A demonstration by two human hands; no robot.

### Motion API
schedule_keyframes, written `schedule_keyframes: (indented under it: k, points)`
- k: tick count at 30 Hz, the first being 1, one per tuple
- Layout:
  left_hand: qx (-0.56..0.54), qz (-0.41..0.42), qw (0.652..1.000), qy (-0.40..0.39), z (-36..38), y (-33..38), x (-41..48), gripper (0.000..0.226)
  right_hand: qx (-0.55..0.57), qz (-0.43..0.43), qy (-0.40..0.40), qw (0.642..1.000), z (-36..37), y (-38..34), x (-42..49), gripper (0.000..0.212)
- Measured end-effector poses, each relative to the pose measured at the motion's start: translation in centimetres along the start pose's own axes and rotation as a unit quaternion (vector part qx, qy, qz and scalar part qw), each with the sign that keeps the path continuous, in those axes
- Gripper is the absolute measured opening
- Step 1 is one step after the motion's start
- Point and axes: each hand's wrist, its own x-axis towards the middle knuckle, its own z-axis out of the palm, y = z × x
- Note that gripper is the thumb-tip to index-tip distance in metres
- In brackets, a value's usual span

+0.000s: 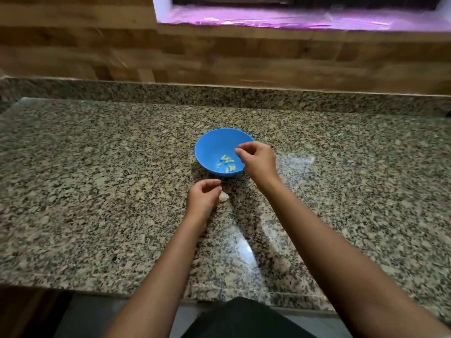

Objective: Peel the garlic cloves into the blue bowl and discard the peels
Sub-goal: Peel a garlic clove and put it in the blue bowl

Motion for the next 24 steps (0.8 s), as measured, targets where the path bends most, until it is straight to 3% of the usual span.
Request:
schedule_keyframes:
  k: [2,5,8,10,13,16,21,24]
  points:
    - [0.113,0.033,0.993,-0.021,-0.4,-0.6,0.4,0.026,0.025,0.010,-0.001,1.000,0.5,-0.3,0.6,0.014]
    - [0.306,0.090,0.945,-0.078,-0.4,-1.4,0.6,0.043,0.059,0.022,-0.005,0.998,0.1,0.1,-1.0,0.015]
    - [0.350,0.137,0.923,-0.075,-0.2,-1.6,0.7,0.036,0.079,0.035,-0.040,0.995,-0.7,1.6,-3.8,0.008]
    - [0.310,0.124,0.940,-0.071,-0.3,-1.6,0.8,0.032,0.050,0.053,-0.081,0.994,-1.0,2.8,-5.1,0.009]
    - [0.153,0.058,0.980,-0.116,-0.6,-1.4,0.5,0.026,-0.033,0.067,-0.119,0.990,-1.2,4.6,-5.7,0.019]
    - [0.073,0.039,0.986,-0.147,-0.9,-0.5,-0.2,0.029,-0.047,0.057,-0.164,0.984,-1.3,4.8,-6.2,0.023]
    - [-0.027,0.062,0.983,-0.173,-1.2,0.4,-0.8,0.029,0.092,0.068,-0.154,0.981,-1.8,4.1,-7.0,0.011]
    - [-0.065,0.060,0.976,-0.200,-1.3,0.3,-1.0,0.024,0.174,0.100,-0.142,0.969,-1.8,3.8,-7.1,0.017]
